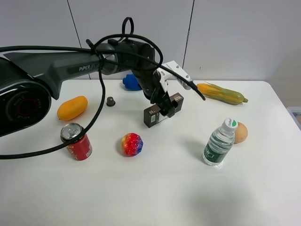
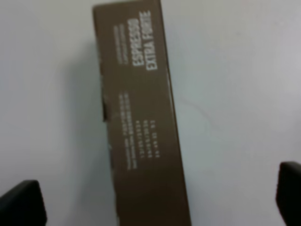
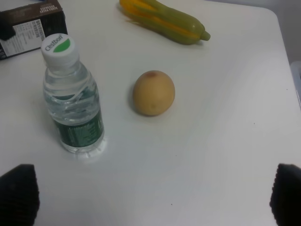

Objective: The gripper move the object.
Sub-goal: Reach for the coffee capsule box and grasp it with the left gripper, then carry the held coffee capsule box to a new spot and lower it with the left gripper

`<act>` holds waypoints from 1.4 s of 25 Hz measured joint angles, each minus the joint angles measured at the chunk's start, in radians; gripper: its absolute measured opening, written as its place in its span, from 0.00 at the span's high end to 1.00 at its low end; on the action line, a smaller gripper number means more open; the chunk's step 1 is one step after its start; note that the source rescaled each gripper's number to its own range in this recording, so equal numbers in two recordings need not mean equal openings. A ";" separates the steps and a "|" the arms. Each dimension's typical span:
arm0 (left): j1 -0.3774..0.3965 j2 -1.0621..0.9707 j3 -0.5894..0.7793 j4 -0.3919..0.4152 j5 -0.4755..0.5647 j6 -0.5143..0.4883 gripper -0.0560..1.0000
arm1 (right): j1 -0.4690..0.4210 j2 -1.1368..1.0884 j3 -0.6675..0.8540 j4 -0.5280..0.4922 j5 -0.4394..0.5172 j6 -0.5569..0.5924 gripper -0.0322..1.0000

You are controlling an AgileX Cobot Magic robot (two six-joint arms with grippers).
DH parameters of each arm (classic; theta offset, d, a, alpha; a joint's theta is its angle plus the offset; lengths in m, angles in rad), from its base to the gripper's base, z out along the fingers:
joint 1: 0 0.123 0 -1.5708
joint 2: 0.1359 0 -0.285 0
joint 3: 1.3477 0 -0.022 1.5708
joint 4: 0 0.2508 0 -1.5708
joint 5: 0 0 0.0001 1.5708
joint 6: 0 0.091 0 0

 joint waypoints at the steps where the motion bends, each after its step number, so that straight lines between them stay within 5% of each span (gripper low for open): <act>1: 0.000 0.012 0.000 0.000 -0.008 0.005 0.00 | 0.000 0.000 0.000 0.000 0.000 0.000 0.00; 14: 0.000 0.082 0.000 0.000 -0.128 0.023 0.02 | 0.000 0.000 0.000 0.000 0.000 0.000 0.00; 17: 0.000 0.082 0.000 0.000 -0.132 0.023 0.26 | 0.000 0.000 0.000 0.000 0.000 0.000 0.00; 20: 0.000 0.082 0.000 0.000 -0.134 0.023 0.88 | 0.000 0.000 0.000 0.000 0.000 0.000 0.00; 21: 0.000 0.082 0.000 0.000 -0.134 0.025 0.95 | 0.000 0.000 0.000 0.000 0.000 0.000 0.00; 26: 0.000 0.030 0.000 0.001 -0.045 0.008 0.92 | 0.000 0.000 0.000 0.000 0.000 0.000 0.00; 30: 0.004 -0.134 0.000 0.077 0.069 -0.144 0.92 | 0.000 0.000 0.000 0.000 0.000 0.000 0.00; 35: 0.033 -0.351 -0.001 0.339 0.239 -0.588 0.92 | 0.000 0.000 0.000 0.000 0.000 0.000 0.00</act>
